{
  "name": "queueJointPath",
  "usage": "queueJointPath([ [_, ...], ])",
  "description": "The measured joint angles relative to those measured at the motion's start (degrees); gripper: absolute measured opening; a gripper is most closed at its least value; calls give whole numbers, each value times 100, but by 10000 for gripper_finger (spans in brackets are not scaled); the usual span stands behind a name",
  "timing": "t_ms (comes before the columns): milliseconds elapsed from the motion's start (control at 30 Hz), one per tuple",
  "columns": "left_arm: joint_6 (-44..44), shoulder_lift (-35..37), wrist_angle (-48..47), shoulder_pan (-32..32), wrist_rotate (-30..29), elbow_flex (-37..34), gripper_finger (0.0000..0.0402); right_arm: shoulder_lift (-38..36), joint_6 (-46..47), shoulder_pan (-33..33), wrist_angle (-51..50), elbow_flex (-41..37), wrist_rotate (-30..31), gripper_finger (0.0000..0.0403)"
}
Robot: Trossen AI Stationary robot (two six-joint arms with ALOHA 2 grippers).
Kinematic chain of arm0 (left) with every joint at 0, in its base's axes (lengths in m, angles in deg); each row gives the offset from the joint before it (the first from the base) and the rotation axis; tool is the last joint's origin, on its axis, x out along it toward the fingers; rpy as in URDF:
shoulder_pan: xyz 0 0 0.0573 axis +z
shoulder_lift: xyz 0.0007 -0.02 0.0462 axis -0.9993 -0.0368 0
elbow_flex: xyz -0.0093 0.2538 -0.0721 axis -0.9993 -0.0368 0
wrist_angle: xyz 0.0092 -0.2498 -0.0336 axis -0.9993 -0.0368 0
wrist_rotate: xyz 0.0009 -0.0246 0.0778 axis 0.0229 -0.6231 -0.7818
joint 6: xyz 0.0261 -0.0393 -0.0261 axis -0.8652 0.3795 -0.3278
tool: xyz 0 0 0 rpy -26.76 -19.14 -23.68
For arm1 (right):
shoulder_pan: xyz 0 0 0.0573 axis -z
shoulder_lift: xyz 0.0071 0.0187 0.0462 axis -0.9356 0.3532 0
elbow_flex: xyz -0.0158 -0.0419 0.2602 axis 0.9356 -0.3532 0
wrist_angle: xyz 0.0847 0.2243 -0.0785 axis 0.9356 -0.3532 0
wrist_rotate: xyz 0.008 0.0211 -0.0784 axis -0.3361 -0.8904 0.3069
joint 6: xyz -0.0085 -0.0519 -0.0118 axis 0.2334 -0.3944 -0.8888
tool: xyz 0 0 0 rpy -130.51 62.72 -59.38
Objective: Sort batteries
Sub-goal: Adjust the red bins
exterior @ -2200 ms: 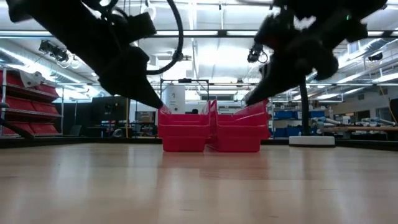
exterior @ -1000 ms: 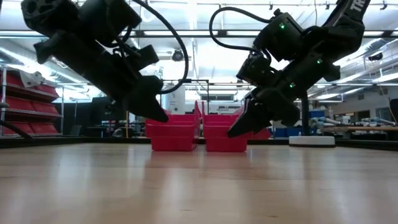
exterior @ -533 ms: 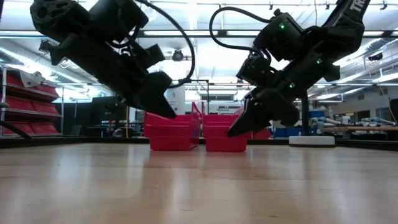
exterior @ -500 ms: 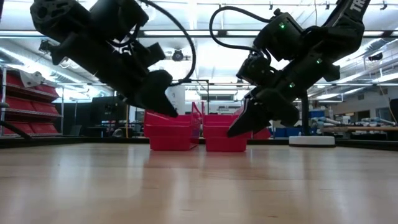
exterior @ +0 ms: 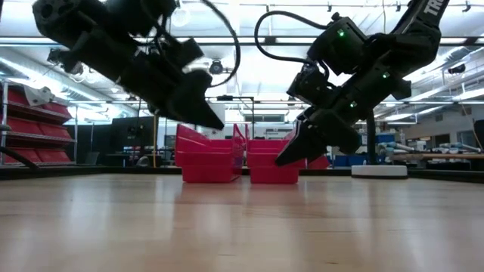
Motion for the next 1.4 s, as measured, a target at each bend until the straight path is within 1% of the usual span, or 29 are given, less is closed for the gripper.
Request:
queueJointPath([
  [100, -177, 171, -7, -136, -100, 85, 163, 0, 1, -99, 2, 0, -4, 0],
  [200, -313, 470, -233, -246, -132, 184, 163, 0, 12, -194, 12, 0, -4, 0],
  [267, -416, 730, -461, -318, -148, 208, 163, 0, 13, -249, 38, 0, -2, 0],
  [367, -337, 1065, -1014, -420, -366, 214, 163, -2, 26, -311, 36, 0, -3, 0],
  [467, 186, 1292, -1996, -493, -741, 211, 163, -2, 95, -362, 28, 0, -4, 0],
  [567, 1029, 1383, -2901, -555, -815, 166, 163, -2, 145, -404, 17, 0, -1, 0],
  [633, 1494, 1385, -3109, -610, -753, 75, 163, -2, 145, -423, 4, 0, -2, 0],
  [733, 1838, 1373, -3143, -672, -462, -130, 163, -2, 145, -426, 4, 0, -2, 0],
  [900, 1974, 1372, -2958, -583, -350, -502, 163, -2, 147, -424, 49, 0, 4, 0],
  [1033, 1955, 1372, -2368, -263, -354, -903, 163, -2, 150, -424, 127, 0, 9, 0],
  [1100, 1797, 1372, -1868, -94, -289, -1104, 163, -2, 150, -424, 133, 0, 11, 0],
  [1300, 1010, 1368, -24, 318, 187, -1592, 163, -4, 150, -424, 170, 0, 18, 0],
  [1400, 748, 1368, 530, 494, 379, -1744, 163, -4, 150, -424, 171, 0, 18, 0],
])
